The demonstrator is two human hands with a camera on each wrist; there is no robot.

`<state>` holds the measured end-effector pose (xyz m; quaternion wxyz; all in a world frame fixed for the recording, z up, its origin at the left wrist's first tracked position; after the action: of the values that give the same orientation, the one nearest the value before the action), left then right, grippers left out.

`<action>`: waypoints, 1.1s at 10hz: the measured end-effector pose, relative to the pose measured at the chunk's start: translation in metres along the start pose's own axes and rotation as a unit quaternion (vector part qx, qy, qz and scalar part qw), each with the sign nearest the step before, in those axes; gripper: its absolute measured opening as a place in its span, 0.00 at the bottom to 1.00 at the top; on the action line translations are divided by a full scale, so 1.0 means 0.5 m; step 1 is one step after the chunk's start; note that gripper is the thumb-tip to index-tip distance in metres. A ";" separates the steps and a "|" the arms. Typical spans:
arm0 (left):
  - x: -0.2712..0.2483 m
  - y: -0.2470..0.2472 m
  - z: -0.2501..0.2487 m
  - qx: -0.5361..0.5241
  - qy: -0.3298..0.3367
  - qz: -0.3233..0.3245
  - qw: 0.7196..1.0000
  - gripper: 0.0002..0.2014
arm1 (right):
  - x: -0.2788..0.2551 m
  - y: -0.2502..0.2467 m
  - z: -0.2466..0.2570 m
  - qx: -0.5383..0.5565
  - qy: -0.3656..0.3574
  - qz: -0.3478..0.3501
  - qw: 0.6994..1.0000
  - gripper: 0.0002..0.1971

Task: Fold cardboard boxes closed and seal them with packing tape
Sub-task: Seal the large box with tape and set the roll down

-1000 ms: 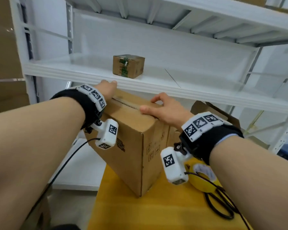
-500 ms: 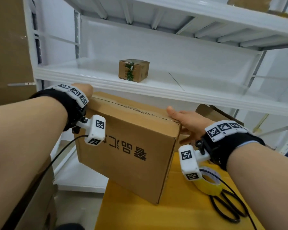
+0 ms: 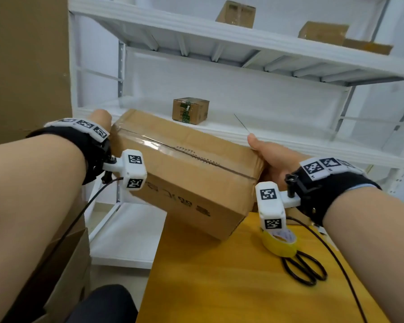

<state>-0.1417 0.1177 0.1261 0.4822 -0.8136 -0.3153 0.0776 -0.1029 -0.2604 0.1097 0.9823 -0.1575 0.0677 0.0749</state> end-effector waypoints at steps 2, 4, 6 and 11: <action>-0.087 -0.052 0.003 -0.427 -0.010 -0.030 0.904 0.22 | -0.079 -0.034 0.044 0.002 -0.052 -0.095 0.994 0.24; -0.161 -0.026 -0.030 -0.551 -0.027 0.088 0.830 0.11 | -0.132 -0.107 0.078 0.025 -0.120 -0.196 0.973 0.18; -0.163 0.009 -0.066 -0.523 -0.033 0.177 0.833 0.07 | -0.134 -0.157 0.048 0.037 -0.182 -0.223 0.957 0.07; -0.139 0.099 -0.028 -0.496 -0.092 0.229 0.832 0.45 | -0.081 -0.117 -0.018 0.035 -0.151 -0.117 0.981 0.47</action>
<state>-0.1689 0.0497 0.0797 -0.0493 -0.9816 -0.1591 0.0934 -0.1337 -0.3231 0.1250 0.9881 -0.1171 -0.0977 -0.0205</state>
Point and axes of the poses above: each hand's wrist, its own x-axis towards the middle knuckle, its own y-axis out of the palm, z = x × y, the point moved 1 cm from there along x, towards the middle knuckle, and after that the axes turned 3 degrees about x, right-handed, at the moved point
